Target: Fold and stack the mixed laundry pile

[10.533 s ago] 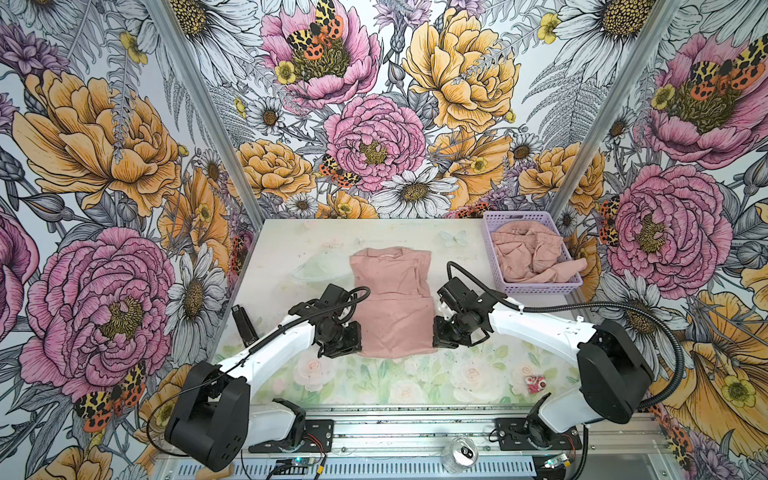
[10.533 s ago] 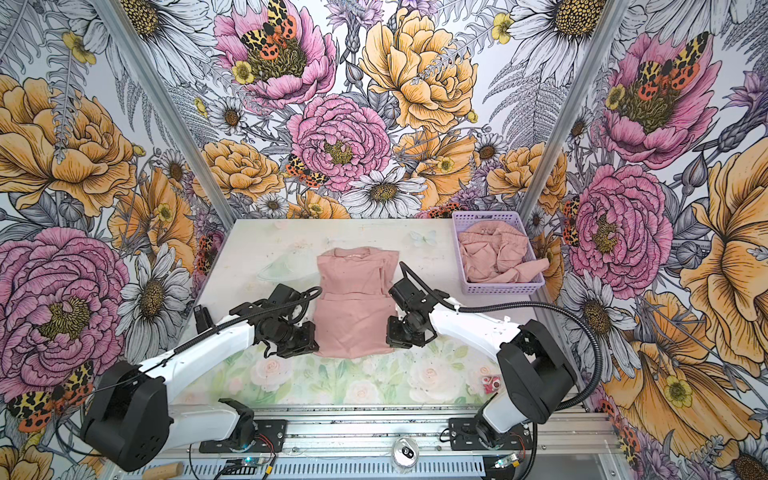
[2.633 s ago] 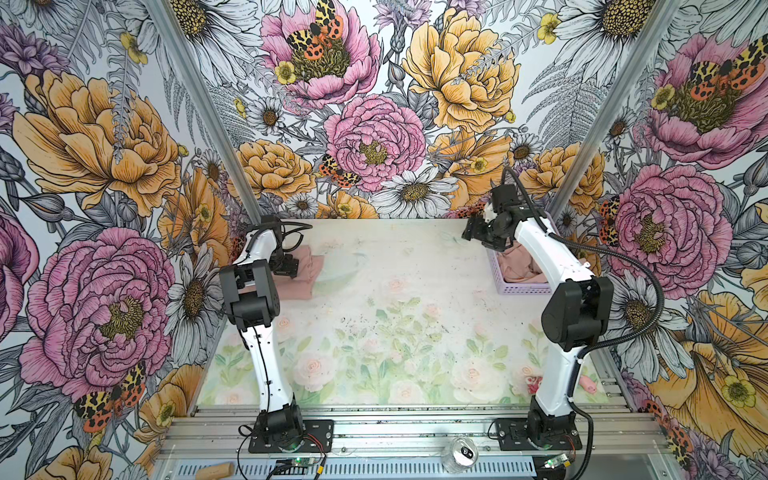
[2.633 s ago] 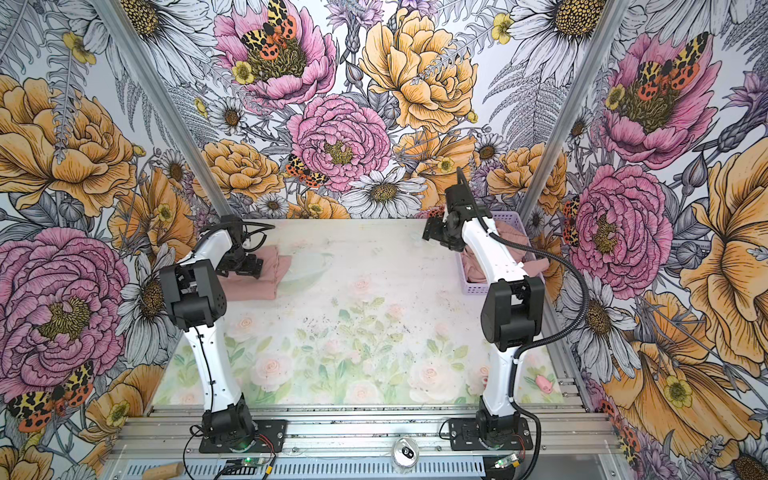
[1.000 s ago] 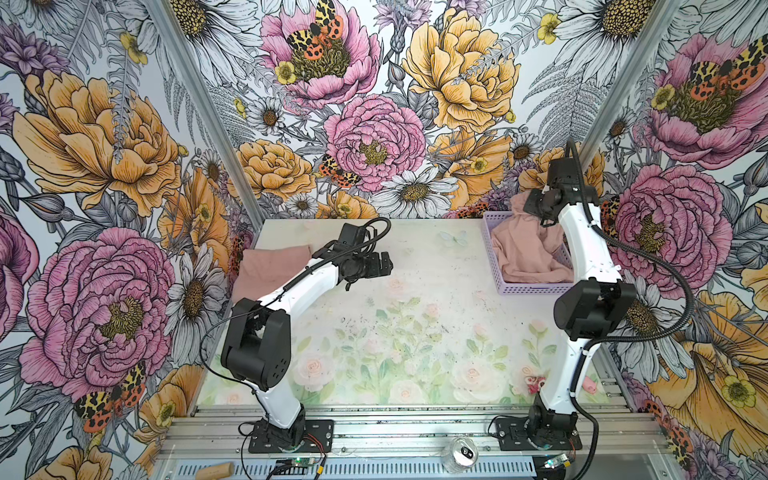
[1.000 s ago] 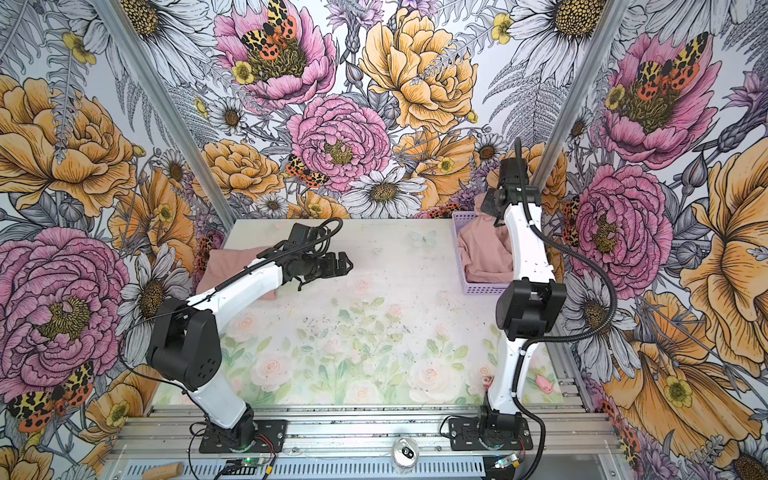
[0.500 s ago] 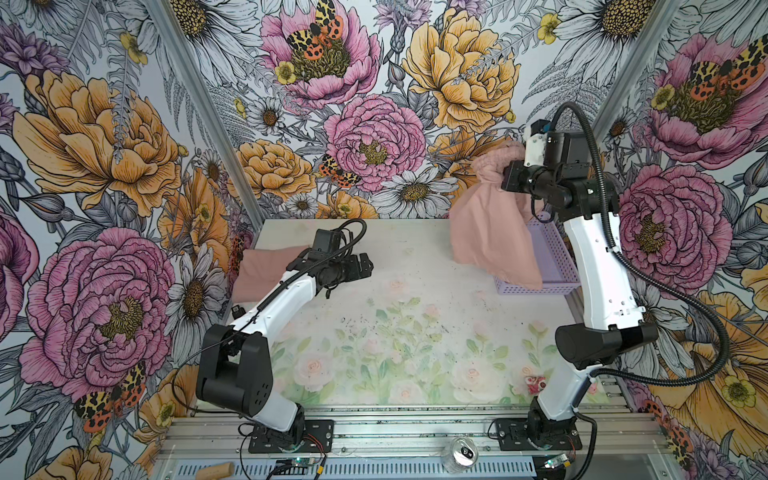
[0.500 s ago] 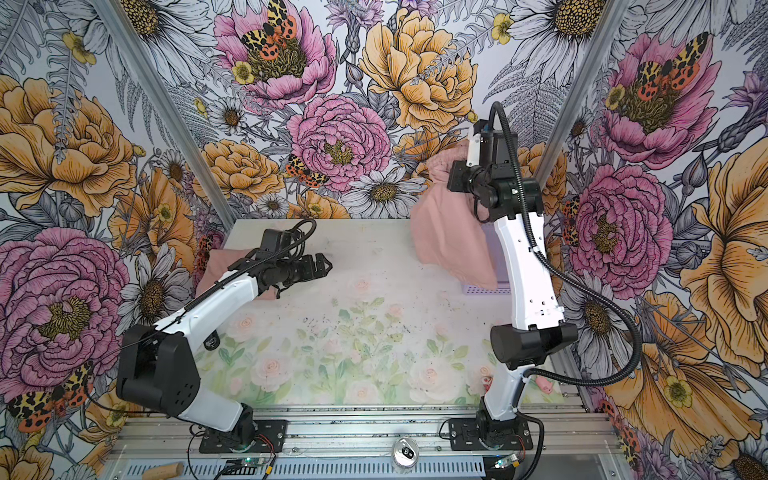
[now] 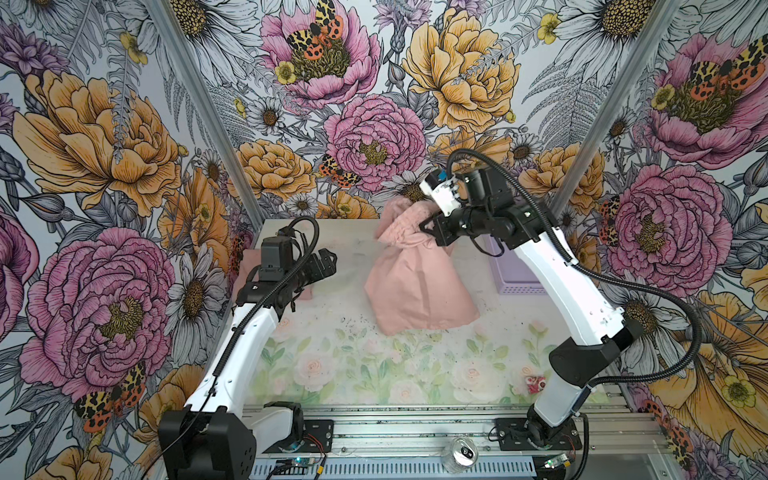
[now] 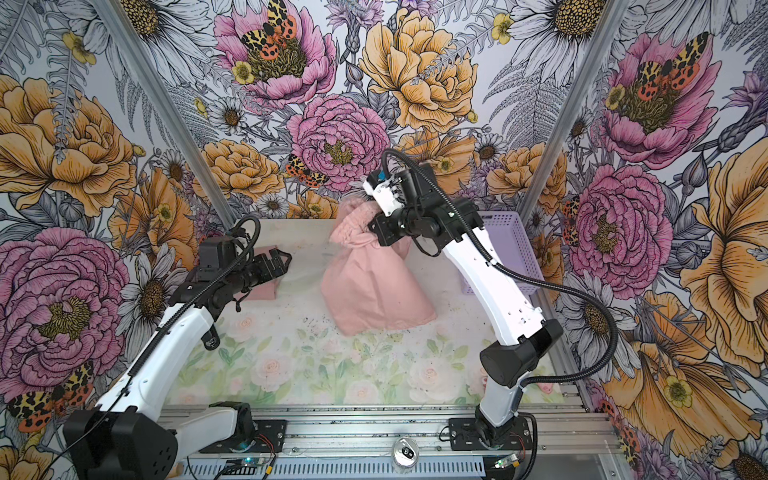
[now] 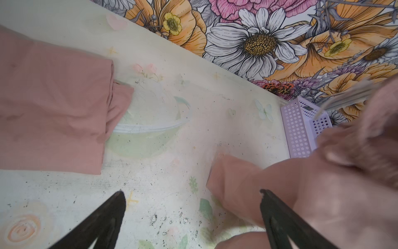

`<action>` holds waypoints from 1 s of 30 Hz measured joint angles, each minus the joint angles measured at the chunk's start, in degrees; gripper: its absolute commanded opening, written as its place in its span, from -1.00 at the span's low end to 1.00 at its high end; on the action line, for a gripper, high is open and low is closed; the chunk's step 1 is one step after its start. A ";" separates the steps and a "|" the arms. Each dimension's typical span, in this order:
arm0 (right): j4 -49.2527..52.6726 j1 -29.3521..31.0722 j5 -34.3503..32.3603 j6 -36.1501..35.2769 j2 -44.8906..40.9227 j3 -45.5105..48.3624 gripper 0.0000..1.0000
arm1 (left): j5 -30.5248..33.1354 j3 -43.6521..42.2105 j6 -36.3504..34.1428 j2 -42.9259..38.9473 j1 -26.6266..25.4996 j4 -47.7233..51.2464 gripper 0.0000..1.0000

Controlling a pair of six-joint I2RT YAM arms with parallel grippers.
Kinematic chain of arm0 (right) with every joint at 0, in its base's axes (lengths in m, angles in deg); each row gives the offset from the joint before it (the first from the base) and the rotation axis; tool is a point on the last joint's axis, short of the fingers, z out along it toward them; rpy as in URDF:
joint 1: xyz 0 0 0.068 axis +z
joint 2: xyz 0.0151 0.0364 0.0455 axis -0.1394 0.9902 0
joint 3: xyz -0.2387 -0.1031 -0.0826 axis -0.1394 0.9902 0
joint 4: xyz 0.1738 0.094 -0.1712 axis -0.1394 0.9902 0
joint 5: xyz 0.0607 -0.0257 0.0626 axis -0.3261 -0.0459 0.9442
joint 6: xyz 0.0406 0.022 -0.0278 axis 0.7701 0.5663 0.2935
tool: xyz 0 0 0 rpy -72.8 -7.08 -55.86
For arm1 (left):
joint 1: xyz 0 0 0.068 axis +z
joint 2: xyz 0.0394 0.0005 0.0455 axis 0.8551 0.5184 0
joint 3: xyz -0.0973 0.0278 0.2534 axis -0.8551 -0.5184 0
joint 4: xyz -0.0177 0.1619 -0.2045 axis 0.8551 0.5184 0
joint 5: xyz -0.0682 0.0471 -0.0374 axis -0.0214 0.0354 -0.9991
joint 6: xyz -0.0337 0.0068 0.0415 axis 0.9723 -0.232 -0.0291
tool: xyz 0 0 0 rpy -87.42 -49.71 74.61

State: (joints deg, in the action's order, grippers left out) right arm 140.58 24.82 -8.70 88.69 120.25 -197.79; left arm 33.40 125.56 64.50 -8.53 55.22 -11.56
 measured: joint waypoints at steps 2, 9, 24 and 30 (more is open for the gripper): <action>1.42 2.12 -1.01 -0.44 3.26 0.83 -0.23 | 0.00 -0.17 0.00 -1.57 0.00 0.46 0.98; 1.77 4.55 -12.52 2.73 11.06 2.67 0.19 | -1.01 -0.11 -0.50 0.79 -2.73 0.70 0.98; -7.65 -1.16 -14.21 16.31 -12.39 38.73 0.25 | -2.75 1.79 -2.58 23.30 -12.46 2.86 0.75; -14.49 -0.11 -7.80 25.59 -17.38 54.14 0.28 | -3.23 3.37 -2.64 25.83 -12.48 2.84 -0.13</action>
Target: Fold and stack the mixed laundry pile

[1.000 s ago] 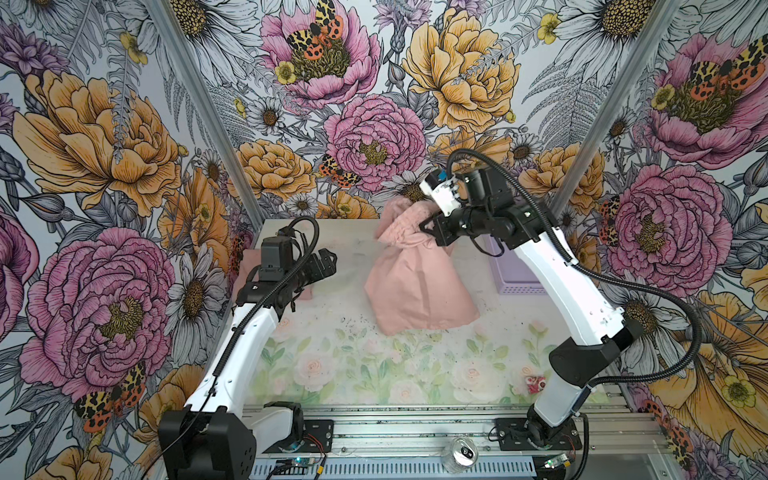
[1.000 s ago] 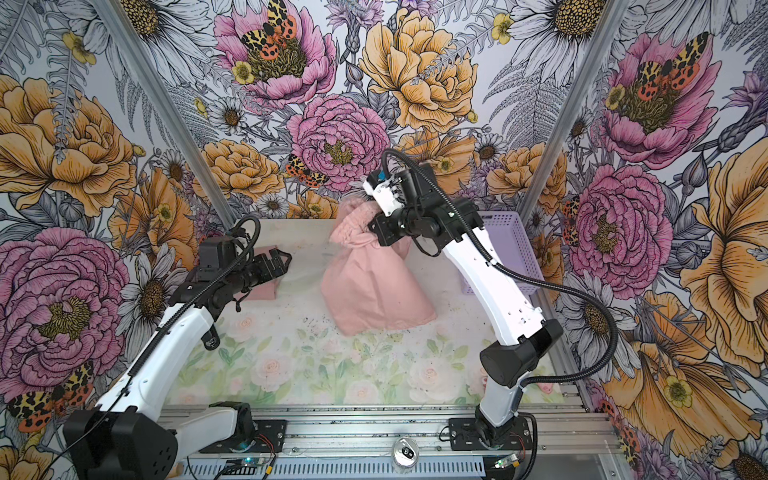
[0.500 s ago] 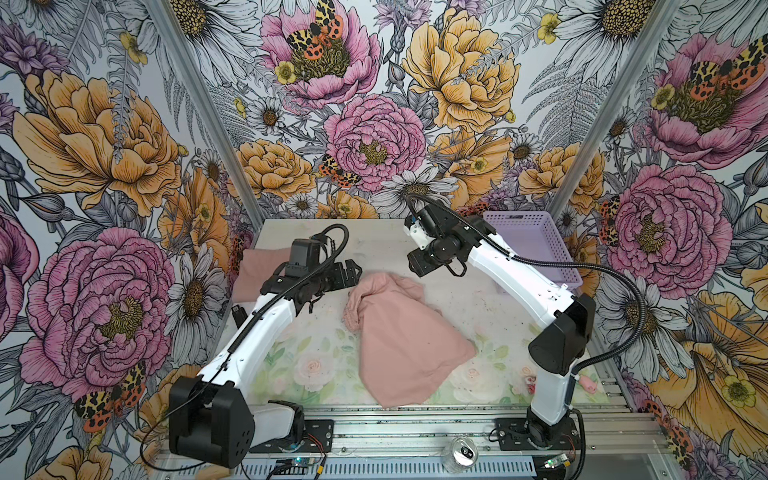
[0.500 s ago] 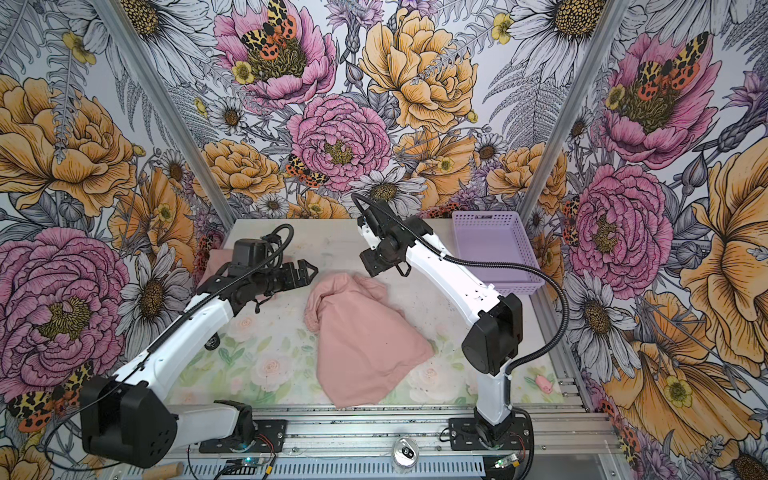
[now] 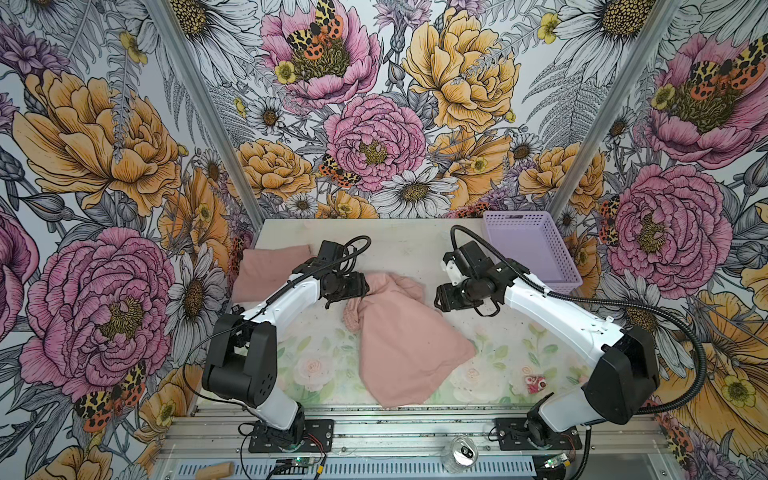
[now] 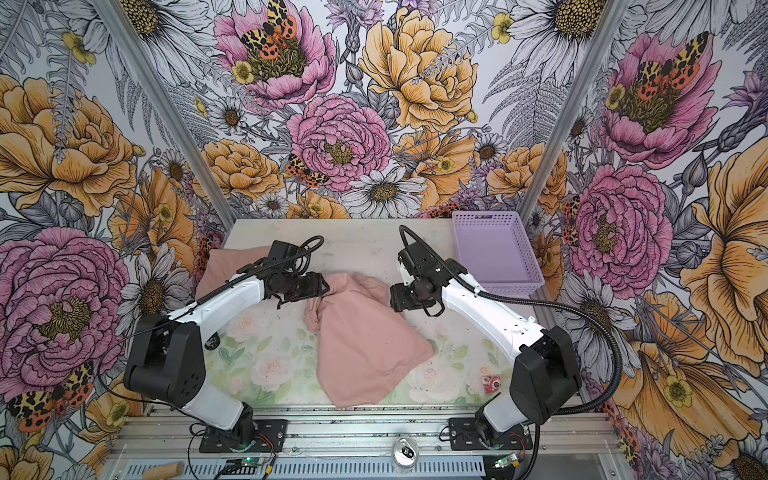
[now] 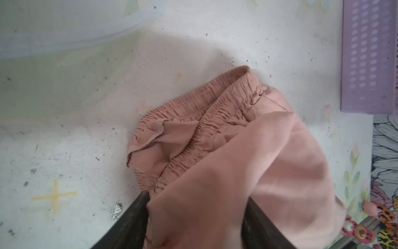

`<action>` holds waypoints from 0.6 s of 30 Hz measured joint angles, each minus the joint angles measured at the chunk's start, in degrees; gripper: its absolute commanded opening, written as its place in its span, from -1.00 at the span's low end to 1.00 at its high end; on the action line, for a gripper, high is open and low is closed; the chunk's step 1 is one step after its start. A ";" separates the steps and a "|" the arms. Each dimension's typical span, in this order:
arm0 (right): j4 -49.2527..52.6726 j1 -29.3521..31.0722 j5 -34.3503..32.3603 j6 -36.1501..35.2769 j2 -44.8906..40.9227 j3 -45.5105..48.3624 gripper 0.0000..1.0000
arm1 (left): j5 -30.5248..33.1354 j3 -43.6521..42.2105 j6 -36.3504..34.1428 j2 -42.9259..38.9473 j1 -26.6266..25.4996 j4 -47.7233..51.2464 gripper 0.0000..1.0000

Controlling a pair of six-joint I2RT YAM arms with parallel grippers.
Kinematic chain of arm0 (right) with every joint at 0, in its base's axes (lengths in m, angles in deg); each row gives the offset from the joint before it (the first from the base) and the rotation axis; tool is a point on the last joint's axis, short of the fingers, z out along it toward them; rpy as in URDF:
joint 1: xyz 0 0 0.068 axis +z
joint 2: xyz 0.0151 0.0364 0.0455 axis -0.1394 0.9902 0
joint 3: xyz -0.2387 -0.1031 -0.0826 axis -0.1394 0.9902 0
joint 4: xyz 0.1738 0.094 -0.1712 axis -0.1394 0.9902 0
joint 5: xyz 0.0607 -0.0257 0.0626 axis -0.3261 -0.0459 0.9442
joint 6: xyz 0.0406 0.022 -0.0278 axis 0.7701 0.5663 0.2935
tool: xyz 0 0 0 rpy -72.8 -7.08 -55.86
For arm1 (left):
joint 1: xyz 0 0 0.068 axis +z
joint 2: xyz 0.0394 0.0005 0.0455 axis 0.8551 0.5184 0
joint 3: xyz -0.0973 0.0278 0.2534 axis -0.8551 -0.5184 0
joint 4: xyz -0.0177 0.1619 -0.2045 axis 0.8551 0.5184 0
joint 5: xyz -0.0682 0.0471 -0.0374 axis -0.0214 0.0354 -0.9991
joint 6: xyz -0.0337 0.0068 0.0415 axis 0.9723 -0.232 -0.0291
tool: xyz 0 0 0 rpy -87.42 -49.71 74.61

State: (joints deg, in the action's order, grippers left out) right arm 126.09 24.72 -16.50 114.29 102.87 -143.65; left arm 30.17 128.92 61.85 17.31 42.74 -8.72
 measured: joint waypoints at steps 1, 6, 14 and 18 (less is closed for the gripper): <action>-0.70 0.61 0.63 1.97 -1.36 3.10 0.30 | -0.09 0.00 -0.04 0.20 -0.11 0.02 -0.25; -1.75 2.62 1.07 8.13 -10.23 14.12 0.49 | -0.46 0.59 -0.57 0.28 -0.24 0.15 -0.52; -7.48 2.62 -1.75 12.94 -11.19 25.55 0.36 | -1.40 2.27 -0.57 0.26 0.68 0.22 -0.61; -13.46 2.62 -1.18 13.62 -5.11 26.40 -1.00 | -1.70 2.97 -0.57 0.26 0.85 0.39 -0.66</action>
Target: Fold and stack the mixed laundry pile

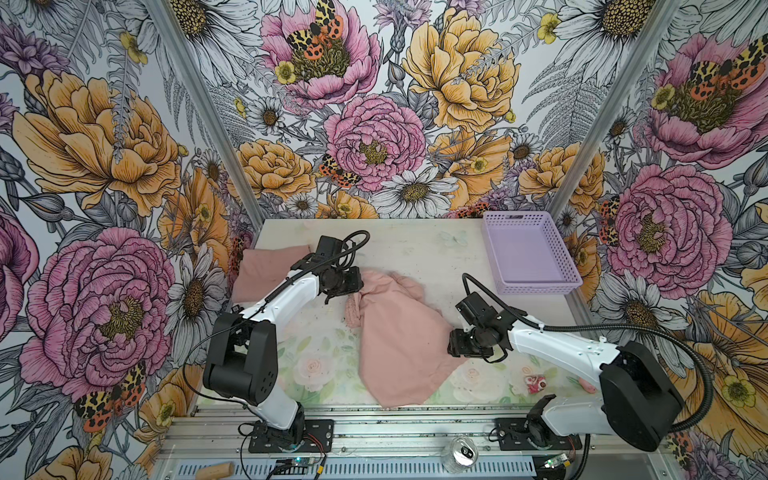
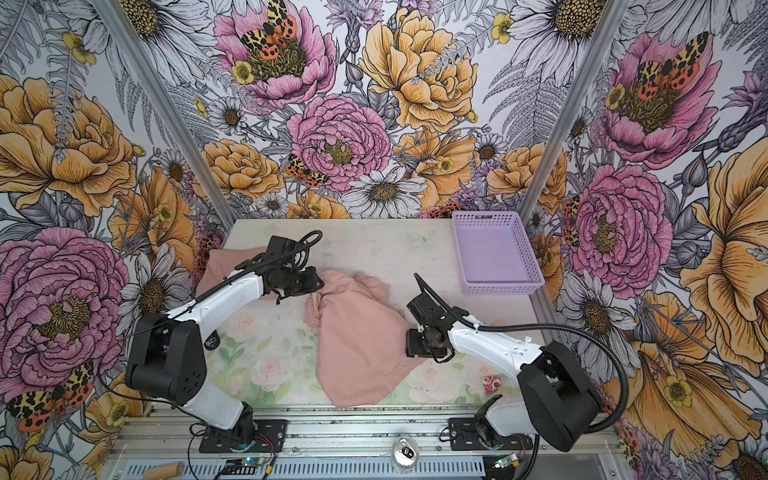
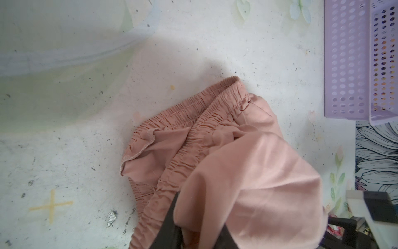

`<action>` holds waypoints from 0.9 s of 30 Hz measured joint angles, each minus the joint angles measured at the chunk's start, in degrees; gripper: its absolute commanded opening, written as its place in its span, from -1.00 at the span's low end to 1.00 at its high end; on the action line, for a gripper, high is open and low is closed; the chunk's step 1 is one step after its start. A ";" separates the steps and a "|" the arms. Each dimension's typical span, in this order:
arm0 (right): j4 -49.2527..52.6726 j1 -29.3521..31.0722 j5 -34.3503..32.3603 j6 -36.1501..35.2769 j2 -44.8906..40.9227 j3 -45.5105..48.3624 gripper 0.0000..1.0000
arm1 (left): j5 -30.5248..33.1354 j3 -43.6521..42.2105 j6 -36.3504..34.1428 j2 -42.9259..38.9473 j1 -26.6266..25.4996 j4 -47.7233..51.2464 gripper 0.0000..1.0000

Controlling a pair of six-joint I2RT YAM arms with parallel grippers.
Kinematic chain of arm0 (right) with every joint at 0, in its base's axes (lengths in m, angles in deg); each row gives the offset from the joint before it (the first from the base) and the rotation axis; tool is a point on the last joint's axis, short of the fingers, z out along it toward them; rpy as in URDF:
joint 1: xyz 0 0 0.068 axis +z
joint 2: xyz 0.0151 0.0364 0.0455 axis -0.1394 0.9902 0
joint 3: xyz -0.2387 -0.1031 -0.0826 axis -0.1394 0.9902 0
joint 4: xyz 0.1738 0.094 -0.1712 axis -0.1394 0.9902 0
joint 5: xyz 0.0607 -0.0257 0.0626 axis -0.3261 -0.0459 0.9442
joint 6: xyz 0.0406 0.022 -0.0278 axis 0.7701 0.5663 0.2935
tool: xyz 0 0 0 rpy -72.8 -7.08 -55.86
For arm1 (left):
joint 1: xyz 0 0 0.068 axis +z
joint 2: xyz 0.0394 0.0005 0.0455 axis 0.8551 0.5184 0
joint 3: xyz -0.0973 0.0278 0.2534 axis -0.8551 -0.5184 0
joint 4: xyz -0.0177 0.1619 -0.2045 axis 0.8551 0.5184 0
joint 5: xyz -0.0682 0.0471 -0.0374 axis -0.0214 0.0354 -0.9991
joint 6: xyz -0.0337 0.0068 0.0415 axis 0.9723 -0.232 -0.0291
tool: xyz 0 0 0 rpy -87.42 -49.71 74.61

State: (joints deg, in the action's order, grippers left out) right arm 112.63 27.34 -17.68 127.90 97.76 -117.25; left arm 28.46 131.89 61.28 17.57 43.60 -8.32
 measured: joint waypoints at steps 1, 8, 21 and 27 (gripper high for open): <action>-0.76 -0.02 -0.09 -0.04 0.46 -0.20 -1.00 | -0.04 0.37 0.00 0.00 0.00 0.26 -0.67; 3.56 -5.77 -4.15 -3.39 -6.34 -11.17 -1.00 | -0.17 4.59 -0.33 -2.01 1.05 3.37 -0.72; 13.90 -17.22 -10.01 -13.62 -12.74 -38.12 -1.00 | 1.38 14.47 -5.03 -17.92 0.79 11.58 -0.71; 16.00 -18.10 -11.52 -16.15 -12.83 -49.79 -1.00 | 2.45 17.31 -6.27 -24.55 0.79 13.64 -0.71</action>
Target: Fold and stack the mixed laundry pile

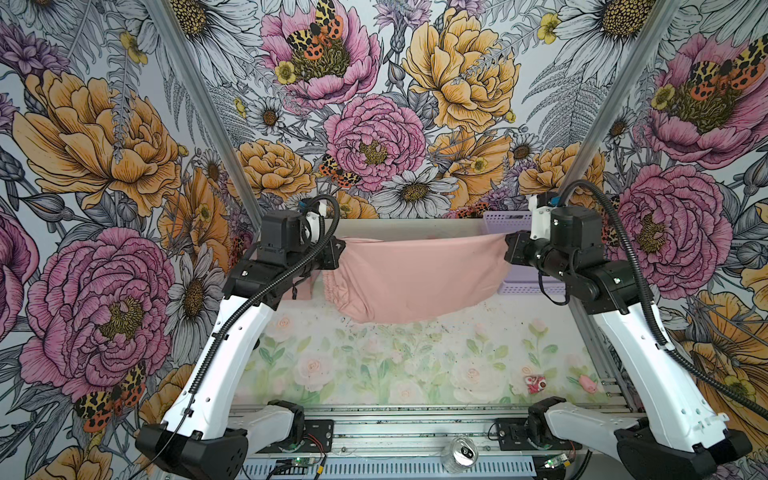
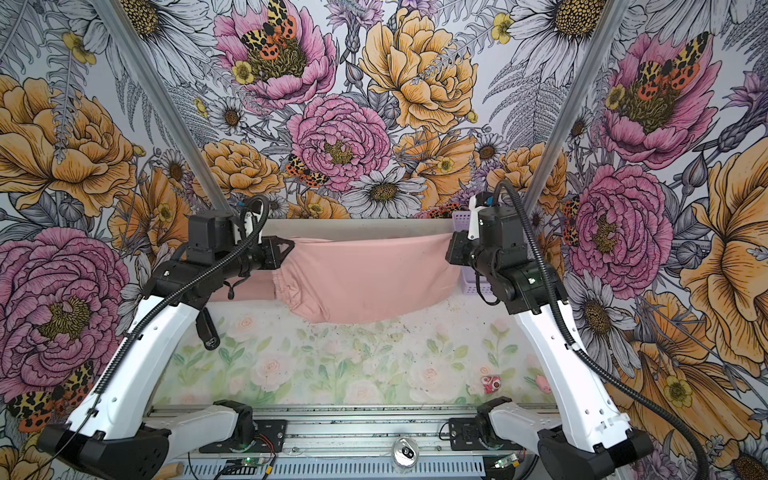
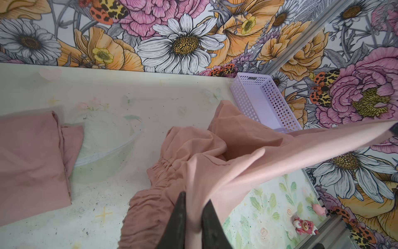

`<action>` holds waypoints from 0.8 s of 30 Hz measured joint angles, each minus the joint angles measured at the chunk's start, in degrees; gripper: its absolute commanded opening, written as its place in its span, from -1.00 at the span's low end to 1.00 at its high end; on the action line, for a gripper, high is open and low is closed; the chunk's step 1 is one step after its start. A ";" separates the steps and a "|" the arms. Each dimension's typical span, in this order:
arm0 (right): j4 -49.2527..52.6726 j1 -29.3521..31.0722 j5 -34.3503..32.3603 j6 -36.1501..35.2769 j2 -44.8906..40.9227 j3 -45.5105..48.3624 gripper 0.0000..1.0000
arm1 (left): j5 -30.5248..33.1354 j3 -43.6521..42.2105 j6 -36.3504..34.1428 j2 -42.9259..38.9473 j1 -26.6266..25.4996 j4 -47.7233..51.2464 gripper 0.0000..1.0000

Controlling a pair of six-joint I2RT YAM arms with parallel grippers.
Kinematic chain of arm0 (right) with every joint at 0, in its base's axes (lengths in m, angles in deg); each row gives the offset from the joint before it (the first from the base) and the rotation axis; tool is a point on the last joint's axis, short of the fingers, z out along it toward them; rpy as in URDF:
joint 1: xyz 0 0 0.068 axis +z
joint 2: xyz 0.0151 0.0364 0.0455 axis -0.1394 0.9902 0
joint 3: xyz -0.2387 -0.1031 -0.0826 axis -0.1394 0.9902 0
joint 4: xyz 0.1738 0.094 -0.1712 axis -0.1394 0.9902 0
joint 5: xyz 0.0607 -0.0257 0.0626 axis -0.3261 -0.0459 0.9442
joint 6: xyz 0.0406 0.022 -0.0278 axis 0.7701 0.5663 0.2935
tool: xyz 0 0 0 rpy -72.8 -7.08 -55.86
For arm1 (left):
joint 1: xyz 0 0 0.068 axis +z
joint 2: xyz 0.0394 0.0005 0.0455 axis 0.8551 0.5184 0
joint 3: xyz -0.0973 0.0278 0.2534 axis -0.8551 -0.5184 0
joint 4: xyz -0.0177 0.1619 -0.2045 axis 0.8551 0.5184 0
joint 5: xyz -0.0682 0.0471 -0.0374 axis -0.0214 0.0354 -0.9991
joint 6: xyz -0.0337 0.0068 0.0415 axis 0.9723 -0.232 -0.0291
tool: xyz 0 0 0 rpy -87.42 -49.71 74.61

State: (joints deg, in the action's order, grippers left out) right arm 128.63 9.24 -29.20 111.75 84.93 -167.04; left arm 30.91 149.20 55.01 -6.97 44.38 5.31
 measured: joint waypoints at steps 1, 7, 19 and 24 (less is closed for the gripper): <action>0.15 0.00 -0.07 -0.39 -0.04 -1.88 -1.00 | 0.04 0.66 -0.02 -0.57 0.02 0.20 -0.70; 0.94 -0.04 0.50 -1.60 -0.11 -8.17 -1.00 | -0.07 1.92 0.24 -2.16 2.16 0.02 -0.71; 1.55 -1.27 1.22 -0.79 17.49 4.11 -1.00 | -2.80 -16.50 5.31 9.99 -1.09 -6.19 0.26; 5.01 -2.36 -2.97 0.90 18.95 7.69 -0.14 | -5.77 -22.05 9.27 13.99 -13.27 -12.04 0.65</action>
State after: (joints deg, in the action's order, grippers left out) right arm 133.63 6.88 -32.18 112.65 103.88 -159.34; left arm 25.14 127.15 64.28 7.01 31.11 -6.73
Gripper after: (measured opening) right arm 0.291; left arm 0.785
